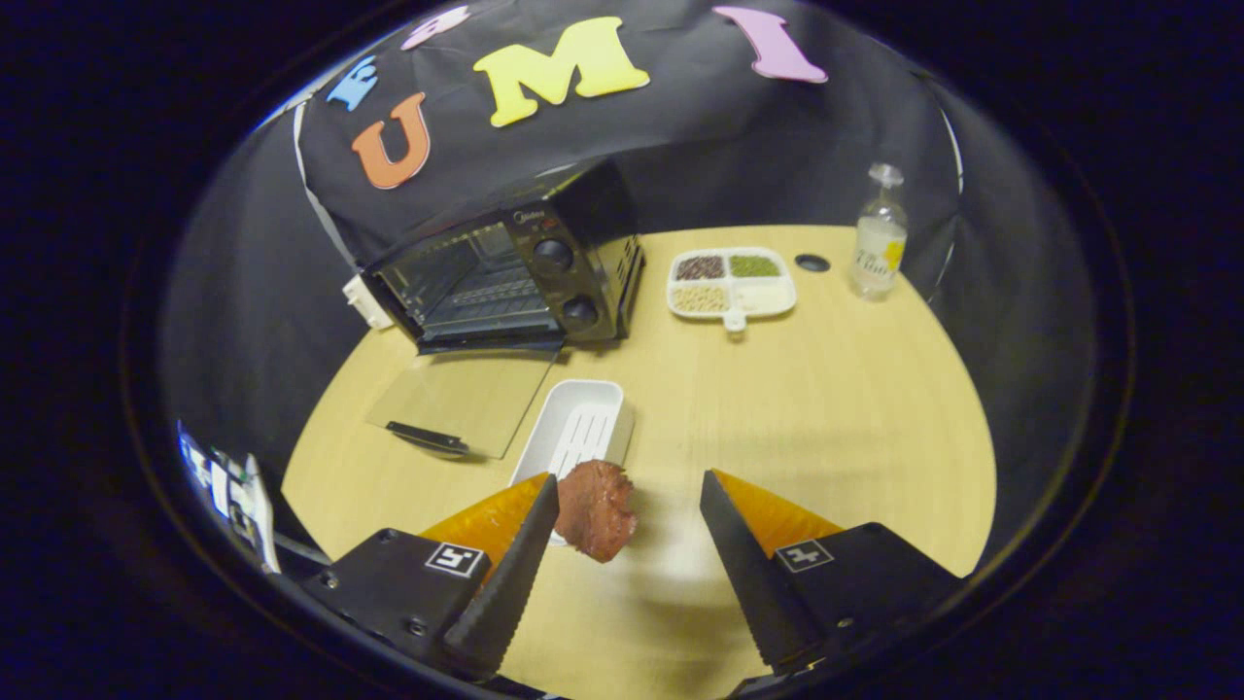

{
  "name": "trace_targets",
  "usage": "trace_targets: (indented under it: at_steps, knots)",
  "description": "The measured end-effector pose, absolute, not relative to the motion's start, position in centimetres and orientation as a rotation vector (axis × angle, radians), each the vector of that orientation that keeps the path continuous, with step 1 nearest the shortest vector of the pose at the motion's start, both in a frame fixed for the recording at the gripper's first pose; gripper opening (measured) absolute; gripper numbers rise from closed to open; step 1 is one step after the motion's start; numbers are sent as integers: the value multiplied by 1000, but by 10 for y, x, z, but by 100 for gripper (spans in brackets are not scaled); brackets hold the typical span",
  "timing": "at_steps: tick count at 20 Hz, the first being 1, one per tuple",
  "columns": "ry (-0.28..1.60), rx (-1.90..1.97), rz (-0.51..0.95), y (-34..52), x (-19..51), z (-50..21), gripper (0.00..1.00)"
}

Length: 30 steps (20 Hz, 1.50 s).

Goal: Open the toaster oven, put the food inside, and close the toaster oven door.

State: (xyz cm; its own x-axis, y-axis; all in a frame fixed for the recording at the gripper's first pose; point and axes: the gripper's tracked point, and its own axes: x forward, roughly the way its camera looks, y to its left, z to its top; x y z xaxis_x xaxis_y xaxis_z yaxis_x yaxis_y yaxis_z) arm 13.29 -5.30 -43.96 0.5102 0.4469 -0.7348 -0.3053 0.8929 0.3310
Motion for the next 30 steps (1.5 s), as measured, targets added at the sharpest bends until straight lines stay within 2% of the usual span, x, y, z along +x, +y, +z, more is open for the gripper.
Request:
trace_targets:
  at_steps: [4, 5, 6, 7, 9, 14, 21, 30]
  knots:
    - [1034, 392, 533, -43, 132, -455, 73]
    - [1060, 446, 527, -42, 134, -458, 60]
    - [1081, 505, 525, -42, 134, -459, 51]
    - [1100, 570, 538, -39, 133, -456, 36]
    - [1137, 656, 533, -39, 133, -458, 21]
    - [1134, 622, 543, -36, 136, -448, 15]
    - [1013, 632, 529, -3, 137, -385, 15]
    - [780, 890, 381, 131, 174, -347, 15]
